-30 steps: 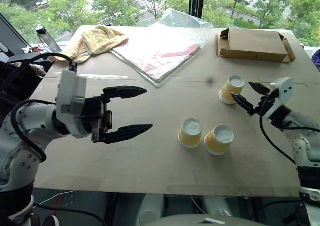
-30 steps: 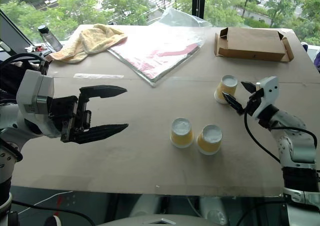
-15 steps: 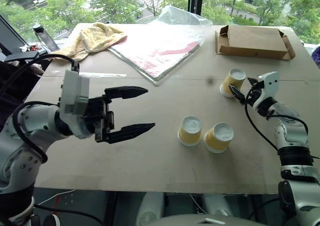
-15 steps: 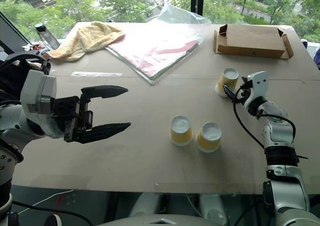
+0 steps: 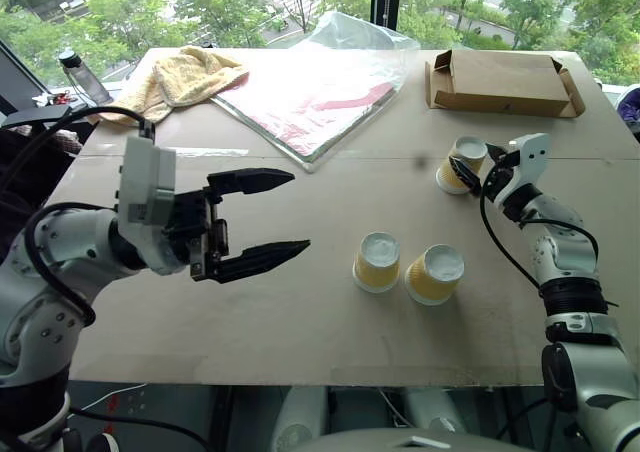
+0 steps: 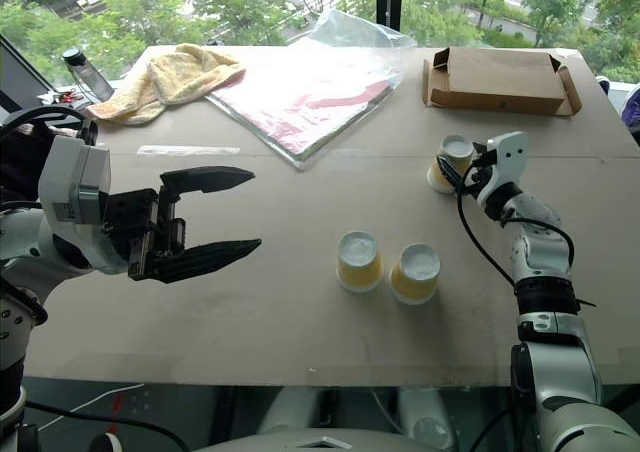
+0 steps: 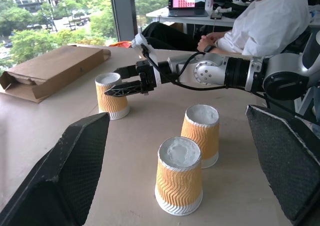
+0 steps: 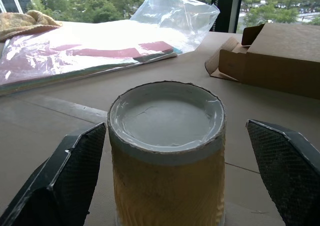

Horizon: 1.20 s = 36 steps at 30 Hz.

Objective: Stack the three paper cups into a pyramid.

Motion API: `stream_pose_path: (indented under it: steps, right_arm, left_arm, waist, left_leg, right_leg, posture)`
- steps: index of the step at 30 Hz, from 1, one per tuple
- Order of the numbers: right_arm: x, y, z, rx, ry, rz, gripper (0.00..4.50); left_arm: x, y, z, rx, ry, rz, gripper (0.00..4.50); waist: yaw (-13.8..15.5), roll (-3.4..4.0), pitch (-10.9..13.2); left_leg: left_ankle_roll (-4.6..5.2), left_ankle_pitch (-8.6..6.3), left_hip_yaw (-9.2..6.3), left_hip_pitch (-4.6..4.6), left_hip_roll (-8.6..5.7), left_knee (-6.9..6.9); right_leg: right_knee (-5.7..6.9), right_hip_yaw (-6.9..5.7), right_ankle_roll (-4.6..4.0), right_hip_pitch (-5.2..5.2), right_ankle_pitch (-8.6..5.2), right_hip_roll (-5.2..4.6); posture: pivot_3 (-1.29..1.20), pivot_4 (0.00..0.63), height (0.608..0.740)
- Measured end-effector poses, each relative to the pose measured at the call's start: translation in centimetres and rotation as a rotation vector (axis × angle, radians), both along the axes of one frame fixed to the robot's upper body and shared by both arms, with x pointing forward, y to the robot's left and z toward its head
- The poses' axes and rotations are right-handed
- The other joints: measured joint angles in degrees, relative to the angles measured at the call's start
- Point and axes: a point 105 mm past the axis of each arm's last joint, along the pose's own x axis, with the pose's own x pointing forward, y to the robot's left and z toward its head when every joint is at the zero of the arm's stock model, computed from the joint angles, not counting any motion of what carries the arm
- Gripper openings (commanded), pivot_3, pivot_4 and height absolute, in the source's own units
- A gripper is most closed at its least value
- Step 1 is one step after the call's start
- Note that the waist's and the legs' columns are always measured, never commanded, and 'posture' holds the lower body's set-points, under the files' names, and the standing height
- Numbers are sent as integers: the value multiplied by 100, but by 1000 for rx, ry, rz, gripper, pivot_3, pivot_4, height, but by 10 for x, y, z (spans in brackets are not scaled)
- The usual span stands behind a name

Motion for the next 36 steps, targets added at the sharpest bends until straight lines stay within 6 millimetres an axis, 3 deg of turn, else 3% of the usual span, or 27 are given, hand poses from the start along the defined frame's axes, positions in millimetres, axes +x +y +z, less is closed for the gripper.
stream_pose_path:
  steps: [2,4,10,13,16,17,20,22,28,36]
  right_arm:
    - [0,0,0,-1,-3,-1,2412]
    - [0,0,0,0,-8,-1,2076]
    - [-4,4,2,5,-23,30,2071]
    - [-21,12,11,7,-43,147,2071]
    - [-55,27,26,-4,-31,360,2071]
    - [-76,38,38,-12,-25,480,2071]
    - [-113,65,62,-32,-45,692,2071]
    - [-130,76,70,-39,-47,778,2071]
    - [-163,90,57,-89,37,903,2071]
    - [-165,84,49,-127,52,880,2071]
  left_arm:
    - [2,0,1,-12,-3,16,4500]
    - [5,2,3,-25,-6,40,4500]
    - [7,3,2,-28,0,56,4500]
    - [5,3,1,-32,18,46,4500]
    - [1,7,-4,-6,44,34,4500]
    - [-1,8,-7,9,56,21,4500]
    - [-3,11,-11,42,70,10,4500]
    - [-4,11,-12,54,67,0,4500]
    - [-2,13,-12,59,69,-10,4500]
    - [-2,10,-12,72,64,-38,4500]
  waist:
    - [1,0,0]
    - [0,0,0]
    - [0,0,0]
    - [7,0,0]
    - [21,1,1]
    - [21,2,1]
    - [2,3,2]
    - [16,3,1]
    - [66,-3,-1]
    - [63,-3,-1]
  left_leg:
    - [0,0,0,0,0,0]
    - [0,0,0,0,0,2]
    - [0,0,0,0,0,1]
    - [0,0,-2,-2,1,1]
    - [1,0,-4,-6,2,1]
    - [1,-1,-7,-8,2,1]
    - [2,-1,-12,0,3,0]
    - [3,-1,-14,2,3,1]
    - [3,-2,-16,-5,0,5]
    - [2,-1,-17,-4,1,5]
  right_leg:
    - [0,0,0,0,0,0]
    - [1,0,0,0,0,0]
    - [2,0,0,-1,0,0]
    - [0,-1,0,-1,0,0]
    - [-4,-2,0,-1,0,-2]
    - [-3,-3,0,-2,0,-2]
    - [1,-4,0,0,0,2]
    - [3,-6,0,2,0,1]
    - [-4,-11,0,3,0,-1]
    - [-2,-11,0,3,0,0]
  posture:
    - [0,150,740]
    - [0,150,740]
    - [0,150,740]
    - [0,150,740]
    - [0,150,740]
    - [0,150,740]
    - [0,150,740]
    - [0,150,740]
    - [0,150,740]
    - [0,150,740]
